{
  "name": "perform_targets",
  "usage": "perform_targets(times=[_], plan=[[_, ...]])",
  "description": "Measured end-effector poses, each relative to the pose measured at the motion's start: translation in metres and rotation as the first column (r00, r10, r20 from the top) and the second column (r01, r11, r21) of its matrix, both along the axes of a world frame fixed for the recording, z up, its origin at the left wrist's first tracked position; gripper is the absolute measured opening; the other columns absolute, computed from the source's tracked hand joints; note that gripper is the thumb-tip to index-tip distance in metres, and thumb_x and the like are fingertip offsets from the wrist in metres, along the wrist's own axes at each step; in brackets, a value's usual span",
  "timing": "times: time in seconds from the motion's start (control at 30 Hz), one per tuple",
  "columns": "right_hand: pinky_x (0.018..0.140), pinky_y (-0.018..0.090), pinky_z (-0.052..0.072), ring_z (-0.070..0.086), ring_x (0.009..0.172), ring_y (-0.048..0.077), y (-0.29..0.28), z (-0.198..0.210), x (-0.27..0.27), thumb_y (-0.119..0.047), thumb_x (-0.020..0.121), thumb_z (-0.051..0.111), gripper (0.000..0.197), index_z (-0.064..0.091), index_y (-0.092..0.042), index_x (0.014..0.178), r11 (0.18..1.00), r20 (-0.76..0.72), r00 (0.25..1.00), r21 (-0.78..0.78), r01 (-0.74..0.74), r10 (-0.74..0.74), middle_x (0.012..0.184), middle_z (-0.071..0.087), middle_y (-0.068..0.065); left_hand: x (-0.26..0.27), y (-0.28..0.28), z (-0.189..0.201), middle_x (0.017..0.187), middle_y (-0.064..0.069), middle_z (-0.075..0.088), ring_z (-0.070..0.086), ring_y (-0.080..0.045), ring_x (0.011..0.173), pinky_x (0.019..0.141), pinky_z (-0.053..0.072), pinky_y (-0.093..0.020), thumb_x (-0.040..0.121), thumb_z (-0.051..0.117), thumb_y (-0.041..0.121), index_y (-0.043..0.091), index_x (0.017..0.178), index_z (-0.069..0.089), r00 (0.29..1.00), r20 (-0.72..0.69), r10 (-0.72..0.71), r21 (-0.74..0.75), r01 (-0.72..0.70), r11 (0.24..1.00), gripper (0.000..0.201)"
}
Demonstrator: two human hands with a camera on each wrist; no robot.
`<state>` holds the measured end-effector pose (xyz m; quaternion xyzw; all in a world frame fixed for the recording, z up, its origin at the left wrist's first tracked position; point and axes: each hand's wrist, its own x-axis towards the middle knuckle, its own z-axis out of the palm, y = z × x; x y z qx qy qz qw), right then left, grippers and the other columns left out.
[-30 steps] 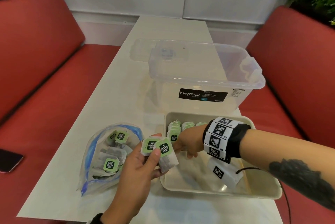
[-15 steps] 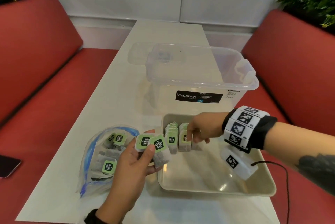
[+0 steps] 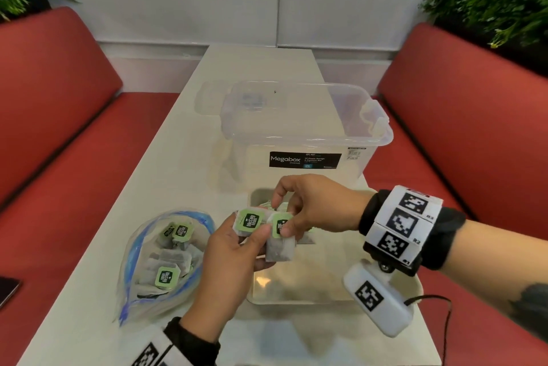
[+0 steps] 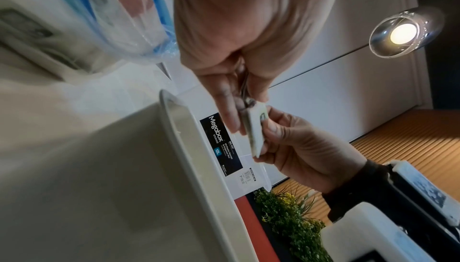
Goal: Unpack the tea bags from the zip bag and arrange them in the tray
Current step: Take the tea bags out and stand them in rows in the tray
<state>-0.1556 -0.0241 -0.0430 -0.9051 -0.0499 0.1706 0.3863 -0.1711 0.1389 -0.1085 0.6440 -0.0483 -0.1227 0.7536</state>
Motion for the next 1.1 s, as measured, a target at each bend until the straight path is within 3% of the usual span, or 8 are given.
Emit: perform_targets(times=[0.13, 0.37, 0.47, 0.57, 0.77, 0.9, 1.03, 1.1], plan=[[0.065, 0.034, 0.055, 0.066, 0.057, 0.014, -0.014, 0.008, -0.003, -0.009, 0.076, 0.077, 0.018, 0.063, -0.021, 0.076, 0.998, 0.097, 0.995, -0.057, 0.0, 0.006, 0.063, 0.068, -0.004, -0.002, 0.005, -0.001, 0.084, 0.001, 0.075, 0.072, -0.022, 0.077, 0.061, 0.057, -0.03, 0.093, 0.05, 0.02, 0.019, 0.097, 0.061, 0.999, 0.005, 0.035, 0.006, -0.035, 0.999, 0.012], [0.064, 0.022, 0.051, 0.063, 0.065, 0.011, -0.032, 0.003, -0.007, -0.004, 0.096, 0.047, 0.021, 0.057, -0.015, 0.081, 0.946, 0.017, 0.987, 0.288, 0.151, -0.162, 0.076, 0.063, 0.004, -0.006, 0.012, 0.011, 0.085, 0.009, 0.074, 0.069, -0.004, 0.079, 0.062, 0.053, -0.016, 0.091, 0.051, 0.018, 0.021, 0.096, 0.067, 0.99, 0.127, -0.06, 0.025, 0.057, 0.998, 0.017], [0.062, 0.021, 0.053, 0.062, 0.059, 0.007, -0.032, -0.002, -0.01, -0.002, 0.097, 0.044, 0.021, 0.058, -0.01, 0.085, 0.902, -0.043, 0.98, 0.384, 0.196, -0.194, 0.071, 0.062, 0.006, -0.01, 0.009, 0.01, 0.108, 0.008, 0.07, 0.066, -0.006, 0.098, 0.083, 0.054, -0.029, 0.084, 0.063, 0.035, 0.029, 0.115, 0.062, 0.972, 0.198, -0.124, 0.082, 0.11, 0.991, 0.032], [0.058, 0.021, 0.053, 0.065, 0.057, 0.007, -0.03, -0.004, -0.011, 0.003, 0.094, 0.049, 0.017, 0.057, -0.011, 0.086, 0.876, -0.049, 0.976, 0.432, 0.212, -0.212, 0.072, 0.063, 0.007, -0.012, 0.003, 0.013, 0.123, 0.016, 0.058, 0.057, -0.003, 0.112, 0.096, 0.048, -0.036, 0.079, 0.057, 0.04, 0.051, 0.104, 0.065, 0.948, 0.273, -0.166, 0.16, 0.125, 0.979, 0.027], [0.063, 0.025, 0.049, 0.061, 0.063, 0.013, -0.032, -0.003, -0.01, 0.001, 0.086, 0.063, 0.017, 0.059, -0.014, 0.08, 0.933, 0.061, 0.973, 0.303, 0.195, -0.223, 0.076, 0.063, 0.011, -0.007, -0.003, 0.011, 0.108, 0.007, 0.065, 0.064, -0.019, 0.098, 0.085, 0.054, -0.045, 0.073, 0.057, 0.057, 0.047, 0.095, 0.07, 0.936, 0.273, -0.223, 0.182, 0.178, 0.967, 0.027], [0.057, 0.017, 0.047, 0.055, 0.054, 0.002, -0.034, 0.002, -0.012, -0.001, 0.083, 0.067, 0.017, 0.066, -0.017, 0.078, 0.955, 0.102, 0.978, 0.255, 0.153, -0.184, 0.064, 0.063, -0.004, -0.003, -0.004, 0.012, 0.125, 0.027, 0.051, 0.047, 0.012, 0.114, 0.086, 0.044, -0.008, 0.083, 0.061, 0.048, 0.054, 0.092, 0.068, 0.913, 0.337, -0.23, 0.248, 0.15, 0.957, 0.013], [0.057, 0.016, 0.048, 0.057, 0.059, 0.008, -0.033, 0.005, -0.009, -0.006, 0.078, 0.073, 0.009, 0.071, -0.014, 0.082, 0.983, 0.135, 0.984, 0.161, 0.092, -0.114, 0.074, 0.069, 0.014, 0.001, -0.009, 0.007, 0.092, 0.021, 0.067, 0.061, 0.001, 0.09, 0.07, 0.043, -0.007, 0.087, 0.058, 0.038, 0.051, 0.086, 0.068, 0.893, 0.367, -0.263, 0.385, 0.112, 0.916, 0.016], [0.056, 0.014, 0.048, 0.057, 0.055, 0.004, -0.034, 0.005, -0.006, -0.009, 0.076, 0.076, 0.009, 0.071, -0.016, 0.079, 0.995, 0.158, 0.983, 0.057, 0.085, -0.093, 0.068, 0.069, 0.005, 0.004, -0.009, 0.001, 0.094, 0.023, 0.067, 0.06, 0.004, 0.092, 0.074, 0.043, -0.008, 0.087, 0.057, 0.043, 0.049, 0.092, 0.067, 0.899, 0.362, -0.247, 0.411, 0.084, 0.908, 0.012]])
